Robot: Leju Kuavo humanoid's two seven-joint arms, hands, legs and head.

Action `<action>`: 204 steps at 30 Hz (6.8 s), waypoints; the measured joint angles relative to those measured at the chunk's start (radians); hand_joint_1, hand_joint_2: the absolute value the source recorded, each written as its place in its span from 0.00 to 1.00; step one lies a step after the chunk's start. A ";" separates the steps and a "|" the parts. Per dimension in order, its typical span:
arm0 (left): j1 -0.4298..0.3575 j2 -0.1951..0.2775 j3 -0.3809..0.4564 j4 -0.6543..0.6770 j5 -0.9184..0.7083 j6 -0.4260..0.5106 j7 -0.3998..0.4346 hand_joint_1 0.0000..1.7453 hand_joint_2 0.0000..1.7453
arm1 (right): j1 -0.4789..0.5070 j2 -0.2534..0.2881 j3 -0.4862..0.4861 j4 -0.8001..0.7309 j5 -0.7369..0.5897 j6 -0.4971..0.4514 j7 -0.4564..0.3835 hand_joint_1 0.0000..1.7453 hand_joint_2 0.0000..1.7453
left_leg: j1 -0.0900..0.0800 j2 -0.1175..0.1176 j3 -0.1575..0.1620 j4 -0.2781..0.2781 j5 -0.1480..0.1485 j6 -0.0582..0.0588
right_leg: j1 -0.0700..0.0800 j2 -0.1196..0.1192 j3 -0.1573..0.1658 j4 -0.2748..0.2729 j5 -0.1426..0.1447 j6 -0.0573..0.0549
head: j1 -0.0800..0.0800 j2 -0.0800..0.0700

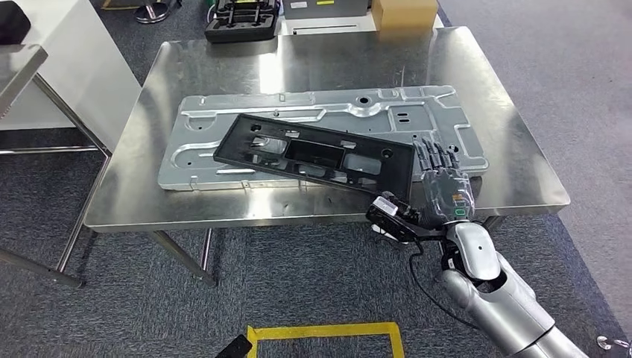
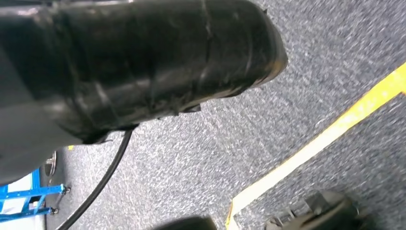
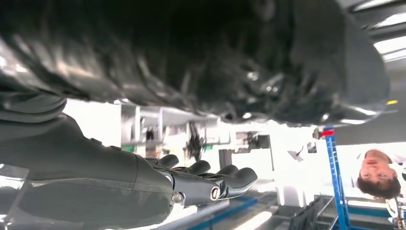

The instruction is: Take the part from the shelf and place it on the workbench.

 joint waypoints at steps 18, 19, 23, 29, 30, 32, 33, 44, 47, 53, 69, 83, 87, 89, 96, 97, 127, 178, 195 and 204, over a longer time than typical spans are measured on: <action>0.002 -0.007 0.001 0.000 -0.001 -0.008 -0.011 0.00 0.00 | 0.114 0.056 -0.095 0.052 -0.523 -0.250 -0.328 0.00 0.00 | 0.004 0.010 -0.107 -0.137 0.219 -0.009 | -0.014 -0.007 0.181 -0.039 -0.130 0.047 | 0.000 0.000; 0.002 -0.007 0.001 0.000 -0.001 -0.008 -0.011 0.00 0.00 | 0.121 0.064 -0.102 0.058 -0.542 -0.253 -0.343 0.00 0.00 | 0.005 0.010 -0.108 -0.136 0.225 -0.014 | -0.010 -0.006 0.182 -0.045 -0.127 0.037 | 0.000 0.000; 0.004 -0.007 0.001 0.000 -0.001 -0.009 -0.012 0.00 0.00 | 0.127 0.089 -0.117 0.075 -0.560 -0.256 -0.358 0.00 0.00 | 0.015 0.006 -0.145 -0.068 0.146 -0.041 | -0.012 -0.009 0.150 -0.051 -0.084 0.007 | -0.001 0.000; 0.005 -0.008 0.001 0.000 0.000 -0.048 0.007 0.00 0.00 | 0.163 0.156 -0.162 0.125 -1.000 -0.121 -0.537 0.00 0.50 | 0.030 0.005 -0.125 0.131 0.054 -0.057 | -0.013 -0.009 0.046 -0.051 -0.005 0.007 | -0.002 0.000; 0.005 -0.008 0.001 0.000 0.000 -0.052 0.010 0.00 0.00 | 0.171 0.168 -0.172 0.140 -1.084 -0.096 -0.568 0.00 0.75 | 0.031 0.005 -0.078 0.083 0.075 -0.056 | -0.013 -0.009 0.029 -0.050 0.008 0.010 | -0.002 0.000; 0.002 -0.008 0.001 0.000 -0.003 -0.054 0.010 0.00 0.00 | 0.182 0.191 -0.182 0.180 -1.219 -0.057 -0.620 0.00 1.00 | 0.028 0.002 0.028 -0.055 0.058 -0.050 | -0.014 -0.007 0.006 -0.050 0.030 0.018 | -0.002 0.000; 0.002 -0.008 0.001 0.000 -0.015 -0.055 0.004 0.00 0.00 | 0.187 0.204 -0.186 0.219 -1.285 -0.044 -0.653 0.00 1.00 | 0.025 -0.001 0.064 -0.108 0.045 -0.045 | -0.015 -0.007 0.005 -0.054 0.041 0.025 | -0.002 0.000; 0.042 0.029 -0.018 -0.235 -0.153 0.003 0.158 0.00 0.00 | 0.305 0.281 -0.330 0.750 -1.625 0.099 -0.799 0.00 1.00 | 0.007 0.006 -0.028 -0.170 0.160 0.010 | -0.013 -0.011 0.007 0.187 -0.116 0.055 | 0.011 0.000; 0.041 0.036 -0.018 -0.250 -0.120 0.006 0.112 0.00 0.00 | 0.291 0.307 -0.333 0.850 -1.611 0.006 -0.764 0.00 0.50 | 0.004 0.009 -0.072 -0.154 0.188 0.003 | -0.005 -0.013 0.167 0.009 -0.105 0.043 | 0.010 0.000; 0.068 0.067 -0.018 -0.269 -0.098 0.033 0.138 0.00 0.00 | 0.306 0.346 -0.334 1.020 -1.662 0.167 -0.651 0.00 0.00 | 0.014 0.009 -0.093 -0.126 0.172 -0.034 | 0.002 -0.016 0.205 -0.105 -0.097 0.009 | 0.017 0.000; 0.017 0.111 -0.031 -0.304 -0.216 -0.001 0.195 0.00 0.00 | 0.313 0.376 -0.181 1.237 -1.319 0.027 -0.488 0.00 0.00 | 0.030 0.008 0.116 -0.195 0.051 -0.008 | -0.016 -0.012 0.008 -0.032 -0.016 0.054 | 0.016 0.000; 0.000 0.116 -0.031 -0.307 -0.287 -0.019 0.183 0.00 0.00 | 0.270 0.377 0.001 1.260 -1.221 0.030 -0.502 0.00 0.00 | 0.013 0.015 -0.037 -0.150 0.161 -0.029 | 0.004 -0.015 0.250 -0.113 -0.140 0.014 | 0.016 0.000; -0.001 0.115 -0.031 -0.310 -0.307 -0.027 0.193 0.00 0.00 | 0.270 0.377 0.034 1.262 -1.202 0.032 -0.495 0.00 0.00 | 0.013 0.009 -0.041 -0.155 0.083 -0.021 | 0.007 -0.015 0.240 -0.117 -0.135 0.013 | 0.011 0.000; 0.001 0.115 -0.031 -0.311 -0.321 -0.017 0.188 0.00 0.00 | 0.271 0.377 0.049 1.263 -1.191 0.027 -0.484 0.00 0.00 | 0.014 0.008 -0.040 -0.163 0.128 -0.015 | 0.011 -0.014 0.237 -0.116 -0.125 0.006 | 0.013 0.000; 0.000 0.113 -0.030 -0.323 -0.357 -0.010 0.197 0.00 0.00 | 0.271 0.374 0.094 1.268 -1.182 0.028 -0.457 0.00 0.00 | 0.017 0.007 -0.046 -0.175 0.195 -0.024 | 0.012 -0.014 0.227 -0.114 -0.118 0.005 | 0.013 0.000; 0.000 0.113 -0.030 -0.324 -0.359 -0.012 0.198 0.00 0.00 | 0.271 0.373 0.099 1.268 -1.181 0.029 -0.456 0.00 0.00 | 0.016 0.006 -0.043 -0.182 0.193 -0.018 | 0.011 -0.015 0.231 -0.121 -0.116 0.008 | 0.012 0.000; -0.011 0.097 -0.020 -0.329 -0.397 -0.064 0.194 0.00 0.00 | 0.272 0.372 0.206 1.275 -1.111 0.069 -0.429 0.00 0.00 | -0.012 0.052 -0.039 -0.113 0.114 0.008 | 0.003 -0.114 0.189 -0.049 -0.142 0.019 | 0.004 0.000; 0.117 -0.062 0.031 -0.225 -0.145 -0.110 0.089 0.00 0.00 | 0.248 0.415 0.505 1.280 -0.835 0.292 -0.319 0.00 0.00 | 0.024 -0.045 -0.066 -0.017 0.032 -0.045 | -0.020 0.001 0.172 -0.089 -0.089 0.011 | 0.000 0.000; 0.104 -0.097 0.064 -0.160 -0.019 -0.193 0.067 0.00 0.00 | 0.238 0.417 0.542 1.280 -0.812 0.289 -0.352 0.00 0.00 | 0.033 -0.017 0.002 -0.153 0.114 -0.009 | -0.019 -0.021 0.095 0.158 -0.250 0.057 | 0.012 0.000; 0.102 -0.115 0.060 -0.149 -0.052 -0.196 0.050 0.00 0.00 | 0.214 0.416 0.528 1.280 -0.874 0.185 -0.389 0.00 0.00 | 0.033 -0.133 -0.001 -0.149 0.113 -0.033 | -0.016 0.059 0.158 -0.072 -0.095 0.030 | 0.011 0.000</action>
